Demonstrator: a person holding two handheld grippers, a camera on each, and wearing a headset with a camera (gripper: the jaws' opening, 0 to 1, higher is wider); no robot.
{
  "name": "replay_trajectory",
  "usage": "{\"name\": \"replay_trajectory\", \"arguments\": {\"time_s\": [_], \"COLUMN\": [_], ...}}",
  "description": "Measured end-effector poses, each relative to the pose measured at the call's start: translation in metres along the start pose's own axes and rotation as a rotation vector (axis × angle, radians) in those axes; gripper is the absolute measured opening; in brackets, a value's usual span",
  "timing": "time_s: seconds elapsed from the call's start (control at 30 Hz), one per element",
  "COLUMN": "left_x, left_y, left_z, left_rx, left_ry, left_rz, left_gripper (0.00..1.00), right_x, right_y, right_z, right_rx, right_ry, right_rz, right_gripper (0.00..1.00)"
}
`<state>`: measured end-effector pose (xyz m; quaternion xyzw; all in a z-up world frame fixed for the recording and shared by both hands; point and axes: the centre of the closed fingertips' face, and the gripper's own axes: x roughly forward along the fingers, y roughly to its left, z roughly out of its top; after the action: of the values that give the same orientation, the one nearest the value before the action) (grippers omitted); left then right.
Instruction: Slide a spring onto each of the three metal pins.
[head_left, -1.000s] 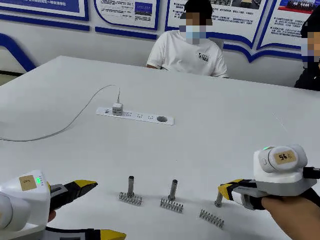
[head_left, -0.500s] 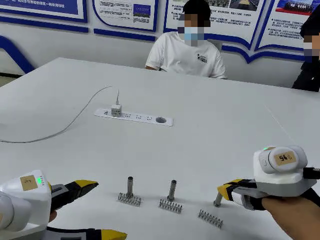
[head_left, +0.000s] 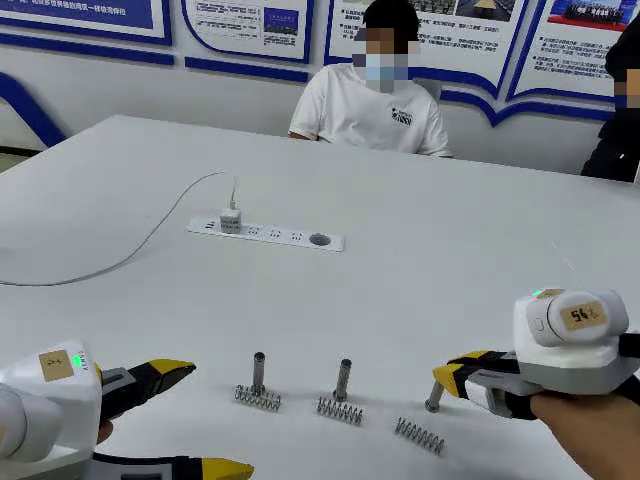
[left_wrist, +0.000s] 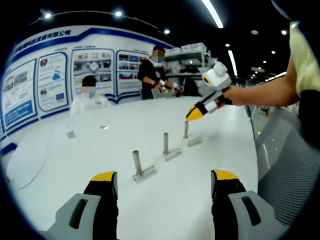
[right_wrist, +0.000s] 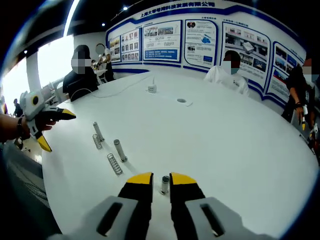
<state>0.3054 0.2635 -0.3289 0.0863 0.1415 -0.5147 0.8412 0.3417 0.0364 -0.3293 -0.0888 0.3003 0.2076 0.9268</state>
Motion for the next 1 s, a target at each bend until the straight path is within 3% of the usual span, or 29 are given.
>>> {"name": "replay_trajectory", "arguments": {"time_s": [0.37,0.87,1.0], "left_x": [0.002,0.001,0.002], "left_y": [-0.003,0.0,-0.002], "left_z": [0.001,-0.002,-0.003], "left_rx": [-0.001,-0.003,-0.004], "left_ry": [0.003,0.008,0.01], "left_rz": [-0.006,-0.002,-0.005], "left_gripper": [0.78,0.78,0.77], "right_x": [-0.009,0.01,0.018], "right_y": [0.019,0.043,0.048], "right_z": [-0.004,-0.019,-0.025], "right_rx": [-0.061,-0.114,-0.136], "right_ry": [-0.006,0.059,0.1], "right_rz": [0.047,0.14,0.167], "right_gripper": [0.15,0.16,0.16]}}
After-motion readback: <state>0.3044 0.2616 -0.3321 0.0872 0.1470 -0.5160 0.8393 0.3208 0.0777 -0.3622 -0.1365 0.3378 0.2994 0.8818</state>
